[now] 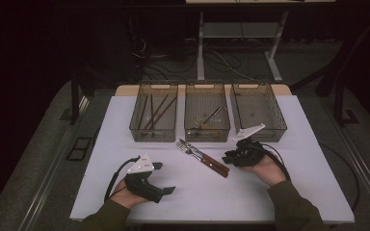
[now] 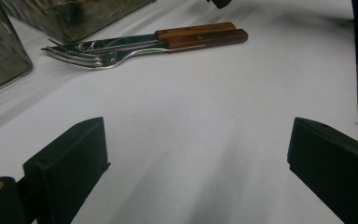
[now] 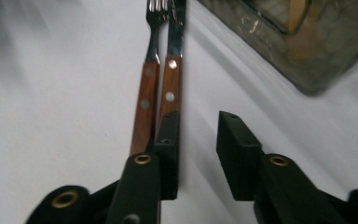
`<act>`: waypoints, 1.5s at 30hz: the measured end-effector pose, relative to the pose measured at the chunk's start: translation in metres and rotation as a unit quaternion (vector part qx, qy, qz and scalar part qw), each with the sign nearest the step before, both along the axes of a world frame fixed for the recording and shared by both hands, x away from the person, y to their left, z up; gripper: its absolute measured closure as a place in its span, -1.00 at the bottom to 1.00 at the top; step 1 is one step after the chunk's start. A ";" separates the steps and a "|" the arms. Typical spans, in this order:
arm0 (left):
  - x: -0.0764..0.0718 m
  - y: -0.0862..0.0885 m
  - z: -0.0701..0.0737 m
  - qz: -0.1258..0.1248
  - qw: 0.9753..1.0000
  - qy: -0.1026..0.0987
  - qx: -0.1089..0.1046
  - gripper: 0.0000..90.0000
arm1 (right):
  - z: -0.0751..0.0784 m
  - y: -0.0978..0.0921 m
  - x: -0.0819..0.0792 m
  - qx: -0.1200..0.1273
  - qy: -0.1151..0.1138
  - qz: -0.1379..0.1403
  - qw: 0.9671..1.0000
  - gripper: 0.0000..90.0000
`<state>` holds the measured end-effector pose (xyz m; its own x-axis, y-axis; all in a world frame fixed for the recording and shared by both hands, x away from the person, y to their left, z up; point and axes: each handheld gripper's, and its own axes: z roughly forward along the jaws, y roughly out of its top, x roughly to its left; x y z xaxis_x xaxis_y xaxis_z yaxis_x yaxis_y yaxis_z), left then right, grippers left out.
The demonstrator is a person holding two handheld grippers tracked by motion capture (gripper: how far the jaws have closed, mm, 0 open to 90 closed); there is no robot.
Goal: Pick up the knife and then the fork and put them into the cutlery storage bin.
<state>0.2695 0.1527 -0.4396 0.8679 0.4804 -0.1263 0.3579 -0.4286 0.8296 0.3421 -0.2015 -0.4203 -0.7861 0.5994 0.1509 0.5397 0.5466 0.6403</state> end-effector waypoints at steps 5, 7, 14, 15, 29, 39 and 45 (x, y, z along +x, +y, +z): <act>0.000 0.000 0.000 0.001 1.000 0.001 -0.001 -0.91 | 0.001 0.017 0.003 -0.001 -0.003 0.012 1.000 0.46; 0.000 0.000 0.000 0.001 1.000 0.001 -0.001 -0.91 | 0.000 0.024 0.005 -0.003 -0.007 0.016 1.000 0.47; 0.000 0.000 0.000 -0.001 1.000 0.002 -0.003 -0.91 | -0.002 0.045 0.016 -0.005 -0.012 0.015 1.000 0.51; 0.000 0.000 0.000 -0.002 1.000 0.002 -0.001 -0.91 | -0.002 0.047 0.017 -0.005 -0.012 0.015 1.000 0.51; 0.000 0.000 0.000 -0.004 1.000 0.002 -0.001 -0.91 | -0.011 0.065 0.025 -0.014 -0.006 0.012 1.000 0.56; 0.000 0.000 0.001 -0.003 1.000 0.002 -0.001 -0.91 | -0.017 0.067 0.027 -0.030 -0.006 0.009 0.999 0.58; 0.000 0.000 0.001 -0.003 1.000 0.001 0.000 -0.91 | -0.019 0.069 0.026 -0.045 -0.014 0.007 0.999 0.59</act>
